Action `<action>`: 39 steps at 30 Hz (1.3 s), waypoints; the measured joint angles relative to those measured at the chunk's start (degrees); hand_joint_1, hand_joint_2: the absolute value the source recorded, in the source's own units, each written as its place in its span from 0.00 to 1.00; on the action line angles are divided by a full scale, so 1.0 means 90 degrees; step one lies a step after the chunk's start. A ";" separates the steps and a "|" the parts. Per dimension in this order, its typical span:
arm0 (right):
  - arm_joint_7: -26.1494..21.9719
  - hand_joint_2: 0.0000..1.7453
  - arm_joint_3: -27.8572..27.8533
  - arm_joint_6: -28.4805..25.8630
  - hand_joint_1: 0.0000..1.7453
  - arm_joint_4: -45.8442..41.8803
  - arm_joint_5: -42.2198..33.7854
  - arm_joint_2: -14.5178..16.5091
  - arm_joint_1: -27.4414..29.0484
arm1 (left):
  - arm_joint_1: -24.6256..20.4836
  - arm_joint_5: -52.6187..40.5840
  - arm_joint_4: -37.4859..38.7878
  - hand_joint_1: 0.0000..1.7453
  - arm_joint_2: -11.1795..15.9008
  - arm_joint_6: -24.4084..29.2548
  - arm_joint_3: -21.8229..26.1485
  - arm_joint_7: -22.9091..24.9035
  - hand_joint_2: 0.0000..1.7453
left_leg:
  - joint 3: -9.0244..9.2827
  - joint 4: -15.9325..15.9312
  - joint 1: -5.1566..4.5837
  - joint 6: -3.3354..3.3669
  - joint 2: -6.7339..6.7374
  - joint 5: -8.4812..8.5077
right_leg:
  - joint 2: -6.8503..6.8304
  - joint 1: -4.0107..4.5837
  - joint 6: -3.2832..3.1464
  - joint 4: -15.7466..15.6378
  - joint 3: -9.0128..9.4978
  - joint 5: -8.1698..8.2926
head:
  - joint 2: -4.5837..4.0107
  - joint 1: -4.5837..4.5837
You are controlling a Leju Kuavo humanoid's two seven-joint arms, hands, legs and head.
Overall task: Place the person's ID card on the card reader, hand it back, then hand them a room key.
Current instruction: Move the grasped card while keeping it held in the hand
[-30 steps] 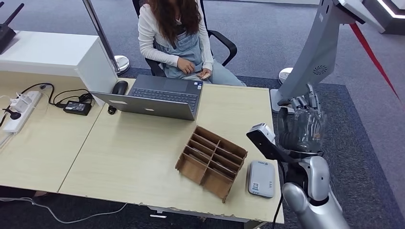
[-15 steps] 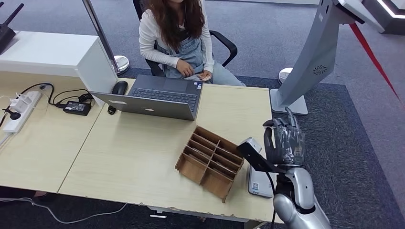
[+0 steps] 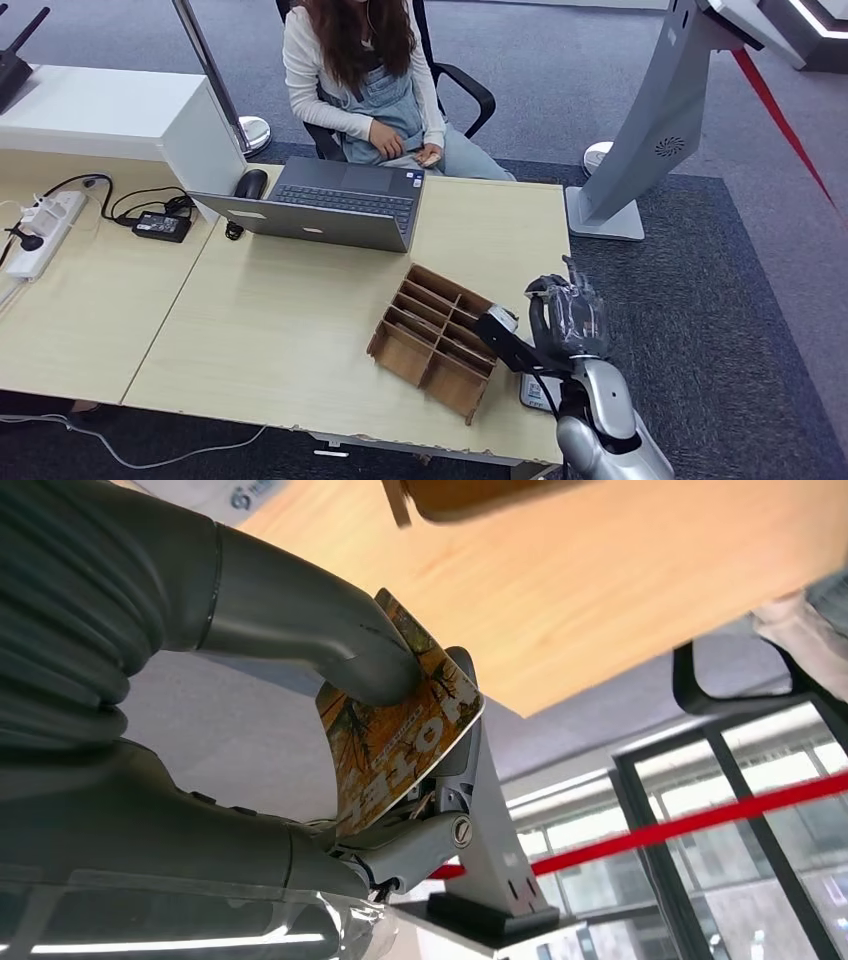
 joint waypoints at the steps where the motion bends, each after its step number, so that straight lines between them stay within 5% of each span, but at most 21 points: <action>1: 0.0047 1.00 0.0016 0.0115 1.00 0.0023 0.0001 -0.0001 -0.0001 | -0.0002 -0.0018 0.0000 0.00 0.0000 -0.0012 -0.0007 0.0002 0.00 | 0.0000 0.0000 0.0000 0.0000 0.0000 0.0000 | 0.0000 0.0000 0.0000 0.0000 0.0000 0.0000 | 0.0000 0.0000; 39: 0.0374 1.00 0.0317 0.0876 1.00 0.0659 -0.0115 0.0094 -0.0170 | -0.0039 -0.0430 0.0000 0.00 -0.0004 -0.0167 -0.0107 0.0056 0.00 | 0.0001 0.0001 0.0001 0.0000 0.0001 0.0000 | 0.0000 0.0000 0.0000 0.0000 -0.0001 0.0000 | 0.0000 0.0000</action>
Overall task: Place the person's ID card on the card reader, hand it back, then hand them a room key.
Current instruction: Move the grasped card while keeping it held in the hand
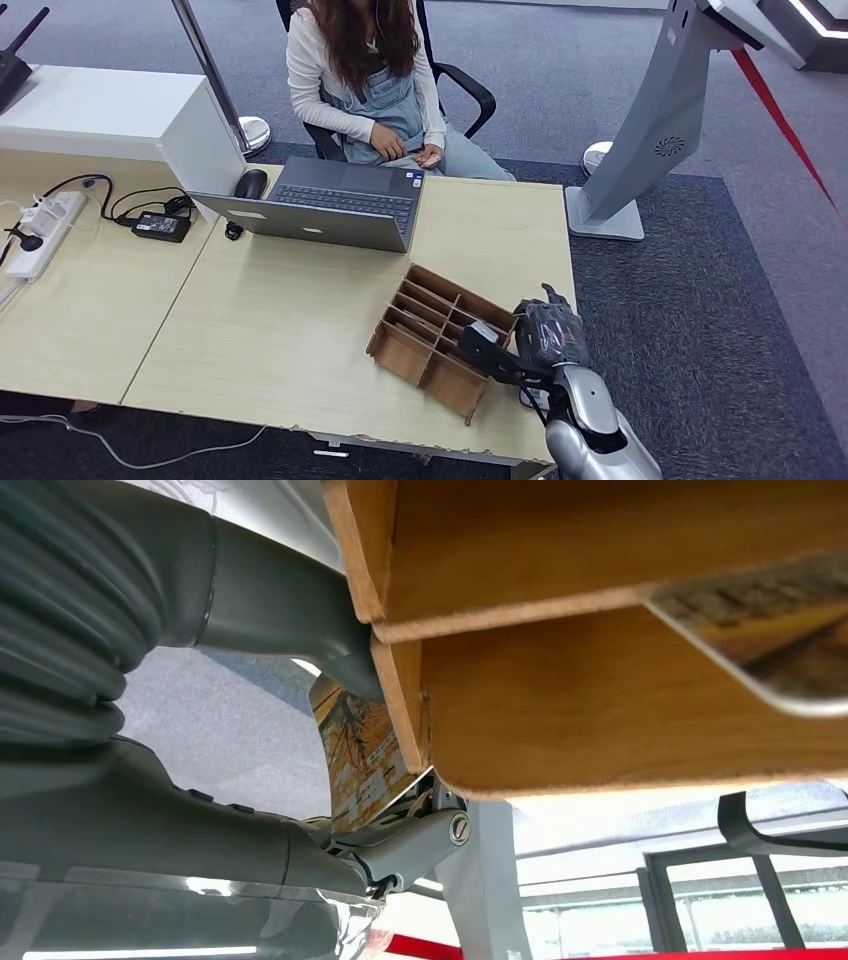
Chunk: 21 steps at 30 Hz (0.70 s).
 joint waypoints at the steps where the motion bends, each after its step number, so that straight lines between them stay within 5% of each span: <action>1: 0.0013 1.00 0.0002 0.0019 1.00 0.0013 0.0000 -0.0001 -0.0027 | 0.0000 -0.0005 0.0000 0.00 -0.0001 0.0000 -0.0001 -0.0001 0.00 | 0.0000 0.0000 0.0000 0.0000 0.0000 0.0000 | 0.0000 0.0000 0.0000 0.0000 0.0000 0.0000 | 0.0000 0.0000; 14: 0.0182 1.00 -0.0016 -0.0248 1.00 0.0217 0.0109 -0.0018 -0.0293 | 0.0001 -0.0018 0.0000 0.00 -0.0005 0.0061 -0.0014 -0.0138 0.00 | -0.0001 0.0000 -0.0002 0.0000 0.0001 0.0000 | 0.0001 0.0000 0.0000 0.0000 -0.0001 0.0001 | 0.0000 0.0000; 21: 0.0230 1.00 -0.0060 -0.0612 1.00 -0.0358 0.0757 -0.0129 -0.1268 | 0.0014 0.0032 0.0000 0.00 -0.0012 0.0302 -0.0015 -0.0540 0.00 | -0.0002 0.0001 -0.0001 -0.0004 0.0004 0.0008 | 0.0004 -0.0001 -0.0004 0.0002 -0.0003 0.0011 | 0.0000 0.0000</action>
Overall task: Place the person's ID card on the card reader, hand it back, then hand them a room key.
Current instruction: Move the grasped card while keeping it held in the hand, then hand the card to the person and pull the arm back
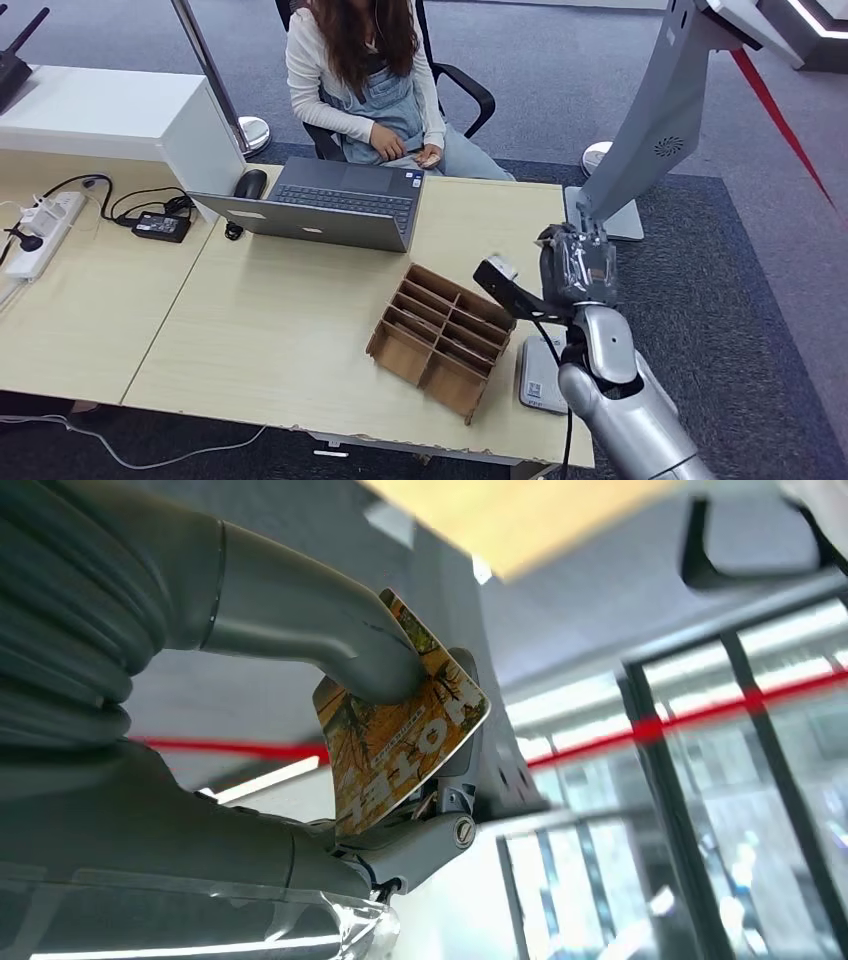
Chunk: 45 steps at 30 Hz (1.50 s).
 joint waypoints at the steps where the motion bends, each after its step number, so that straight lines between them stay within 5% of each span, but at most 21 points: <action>1: 0.0001 1.00 0.0005 0.0115 1.00 -0.0172 0.0083 -0.0005 -0.0151 | 0.0002 0.0014 0.0000 0.00 -0.0001 0.0022 0.0001 -0.0052 0.00 | 0.0000 0.0000 0.0000 0.0001 -0.0001 0.0001 | 0.0000 0.0000 0.0000 0.0000 0.0001 0.0000 | 0.0000 0.0000; 9: -0.0062 1.00 0.0130 0.0366 1.00 -0.0945 0.0295 0.0157 -0.0852 | 0.0011 0.0104 0.0000 0.00 -0.0007 0.0032 0.0004 -0.0275 0.00 | -0.0008 -0.0002 0.0004 0.0000 -0.0003 0.0001 | 0.0000 0.0005 -0.0001 0.0003 -0.0002 0.0000 | 0.0000 0.0000; 15: -0.0261 1.00 0.0418 0.0412 1.00 -0.0843 -0.0625 0.0746 -0.1634 | 0.0020 0.0211 0.0000 0.00 -0.0016 -0.0129 0.0020 -0.0503 0.00 | -0.0019 -0.0002 0.0006 -0.0008 -0.0003 0.0007 | -0.0001 0.0008 -0.0004 0.0010 -0.0017 0.0002 | 0.0000 0.0001; 30: -0.1031 1.00 0.0732 -0.0525 1.00 0.1206 -0.2293 0.2391 -0.2782 | 0.0019 0.0171 0.0000 0.00 -0.0021 -0.0337 0.0025 -0.0605 0.00 | -0.0026 -0.0002 0.0013 -0.0014 -0.0011 0.0010 | -0.0008 0.0013 -0.0006 0.0011 -0.0022 0.0002 | 0.0000 0.0001; 45: -0.1474 1.00 0.1579 -0.1393 1.00 0.2523 -0.5126 0.3114 -0.2985 | 0.0022 0.0290 0.0000 0.00 -0.0021 -0.0392 0.0039 -0.0622 0.00 | -0.0027 -0.0002 0.0012 -0.0014 -0.0010 0.0011 | -0.0008 0.0012 -0.0006 0.0010 -0.0023 0.0002 | 0.0000 0.0001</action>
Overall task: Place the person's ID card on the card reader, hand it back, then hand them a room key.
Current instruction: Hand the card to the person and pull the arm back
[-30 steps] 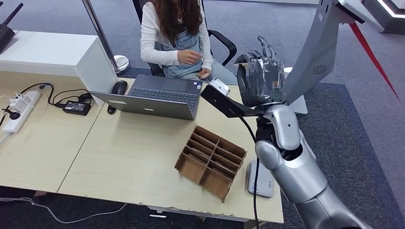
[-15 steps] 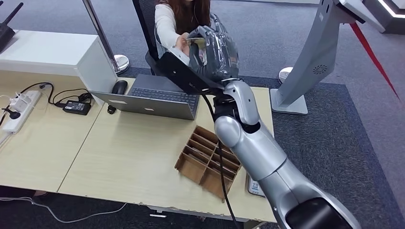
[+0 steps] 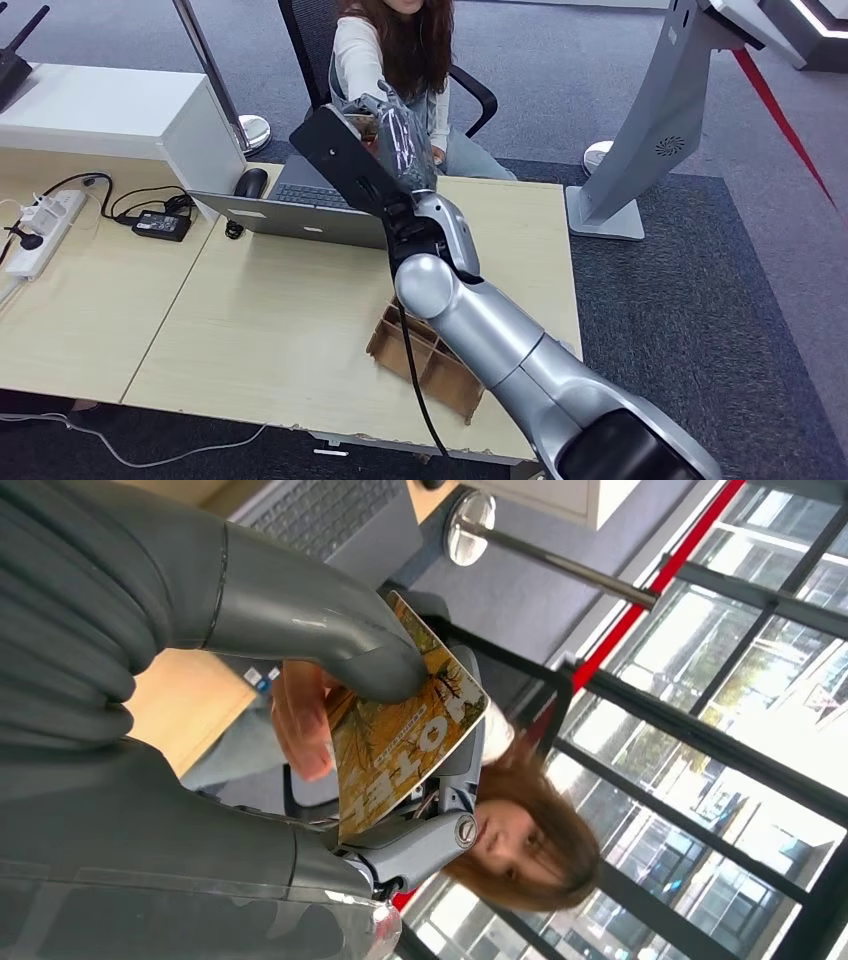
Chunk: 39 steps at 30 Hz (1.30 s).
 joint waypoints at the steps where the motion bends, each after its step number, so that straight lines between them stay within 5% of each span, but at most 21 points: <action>1: -0.0047 1.00 0.0056 -0.0039 1.00 0.0052 -0.0128 0.0016 -0.0001 | 0.0001 0.0007 0.0000 0.00 0.0000 -0.0002 0.0004 0.0009 0.00 | 0.0000 0.0000 0.0000 0.0000 0.0000 0.0000 | 0.0000 0.0000 0.0000 0.0000 0.0000 0.0000 | 0.0000 0.0000; 7: -0.0177 1.00 0.0350 -0.0182 1.00 0.0289 -0.0486 0.0069 -0.0020 | 0.0004 0.0033 0.0000 0.00 0.0000 -0.0005 0.0022 0.0025 0.00 | 0.0000 0.0000 0.0000 0.0000 0.0001 0.0000 | 0.0000 0.0000 0.0000 0.0000 -0.0001 0.0000 | 0.0000 -0.0001; 10: -0.0188 1.00 0.0460 -0.0208 0.91 0.0382 -0.0531 0.0087 -0.0020 | 0.0006 0.0039 0.0000 0.00 0.0000 -0.0007 0.0028 0.0027 0.00 | -0.0001 0.0000 0.0000 0.0000 0.0001 0.0000 | 0.0000 0.0000 0.0000 0.0000 -0.0003 0.0000 | 0.0000 -0.0001; 11: -0.0191 1.00 0.0497 -0.0215 0.76 0.0412 -0.0545 0.0091 -0.0020 | 0.0006 0.0041 0.0000 0.00 0.0000 -0.0009 0.0028 0.0028 0.00 | -0.0001 0.0000 0.0000 0.0000 0.0001 0.0000 | 0.0000 0.0000 0.0000 0.0000 -0.0003 0.0000 | 0.0000 -0.0001; 14: -0.0200 1.00 0.0590 -0.0234 0.10 0.0483 -0.0596 0.0097 -0.0021 | 0.0006 0.0044 0.0000 0.00 0.0000 -0.0013 0.0030 0.0032 0.00 | -0.0001 0.0000 0.0000 0.0000 0.0001 0.0000 | 0.0000 0.0000 0.0000 0.0000 -0.0003 0.0000 | 0.0000 -0.0001; 15: -0.0205 1.00 0.0622 -0.0242 0.00 0.0500 -0.0609 0.0098 -0.0020 | 0.0006 0.0047 0.0000 0.00 0.0000 -0.0014 0.0030 0.0033 0.00 | -0.0001 0.0000 0.0000 0.0000 0.0002 0.0000 | 0.0001 0.0000 0.0000 0.0000 -0.0004 0.0000 | 0.0000 -0.0001; 25: -0.0483 1.00 0.0837 -0.0248 0.00 0.0603 -0.0546 0.0101 -0.0020 | 0.0008 0.0077 0.0000 0.00 0.0000 -0.0023 0.0041 0.0069 0.00 | 0.0000 0.0000 0.0001 -0.0001 0.0003 0.0000 | 0.0001 -0.0001 -0.0001 0.0000 -0.0004 0.0000 | 0.0000 -0.0001; 31: -0.0600 1.00 0.0714 0.0057 0.00 0.0360 0.0842 0.0001 0.0243 | 0.0009 0.0080 0.0000 0.00 0.0003 0.0028 0.0041 0.0093 0.00 | 0.0002 0.0001 0.0002 -0.0001 0.0003 0.0000 | 0.0001 -0.0001 -0.0001 -0.0001 -0.0005 0.0000 | 0.0000 -0.0001; 36: 0.0140 1.00 0.0476 0.0732 0.00 -0.0844 0.2565 -0.0538 0.1026 | 0.0010 0.0084 0.0000 0.00 0.0018 0.0188 0.0042 0.0182 0.00 | 0.0006 0.0002 0.0001 0.0000 0.0001 0.0000 | 0.0000 -0.0003 -0.0001 -0.0009 -0.0003 0.0000 | 0.0000 -0.0001; 39: 0.0294 1.00 0.0224 0.0884 0.00 -0.1920 0.2860 -0.1010 0.1836 | 0.0013 0.0117 0.0000 0.00 0.0031 0.0277 0.0046 0.0314 0.00 | 0.0004 0.0002 -0.0001 0.0002 0.0001 -0.0002 | 0.0000 -0.0004 0.0000 -0.0014 0.0001 0.0000 | 0.0000 0.0001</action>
